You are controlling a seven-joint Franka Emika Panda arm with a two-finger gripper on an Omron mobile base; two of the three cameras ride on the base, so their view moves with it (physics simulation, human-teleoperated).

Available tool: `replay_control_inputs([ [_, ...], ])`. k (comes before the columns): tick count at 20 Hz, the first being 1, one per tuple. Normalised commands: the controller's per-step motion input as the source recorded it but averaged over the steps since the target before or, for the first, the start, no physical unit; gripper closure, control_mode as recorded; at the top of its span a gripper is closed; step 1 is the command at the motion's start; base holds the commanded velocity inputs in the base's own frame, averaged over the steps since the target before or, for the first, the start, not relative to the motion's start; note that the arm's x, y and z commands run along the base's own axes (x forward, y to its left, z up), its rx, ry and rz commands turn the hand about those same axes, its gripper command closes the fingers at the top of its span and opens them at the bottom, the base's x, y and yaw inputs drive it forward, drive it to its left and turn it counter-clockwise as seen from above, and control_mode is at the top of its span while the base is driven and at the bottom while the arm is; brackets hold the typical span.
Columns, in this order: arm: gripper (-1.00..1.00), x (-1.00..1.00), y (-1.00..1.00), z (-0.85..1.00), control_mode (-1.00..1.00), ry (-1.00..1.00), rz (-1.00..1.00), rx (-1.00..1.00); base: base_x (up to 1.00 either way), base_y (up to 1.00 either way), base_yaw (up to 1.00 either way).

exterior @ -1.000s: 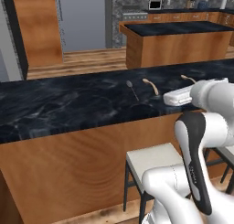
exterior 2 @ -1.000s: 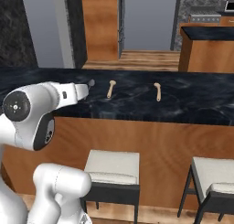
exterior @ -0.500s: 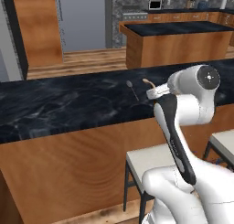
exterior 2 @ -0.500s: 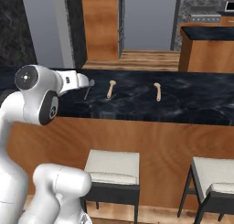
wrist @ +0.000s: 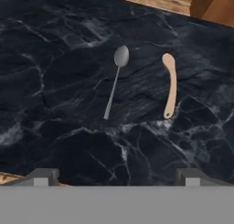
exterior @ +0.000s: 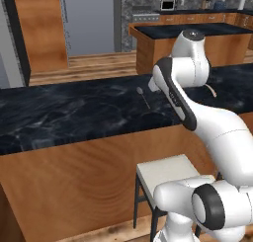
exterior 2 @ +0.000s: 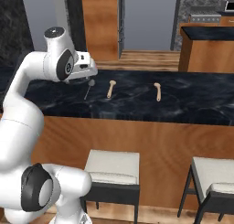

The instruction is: Pick up the metallic utensils from the counter and place them in the open drawer. Make sure not to pick up any wooden utensils.

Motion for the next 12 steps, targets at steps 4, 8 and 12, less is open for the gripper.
replay_control_inputs([
  [4,-1.00,0.18,0.17,-0.32,-1.00,0.02,0.00,0.02,0.00,0.00,0.00],
  [8,-1.00,0.09,0.21,-0.19,-1.00,0.04,-0.02,0.00,0.00,0.00,0.00],
  [12,-1.00,0.11,0.19,-0.10,-1.00,0.08,-0.05,0.00,0.00,0.00,0.00],
])
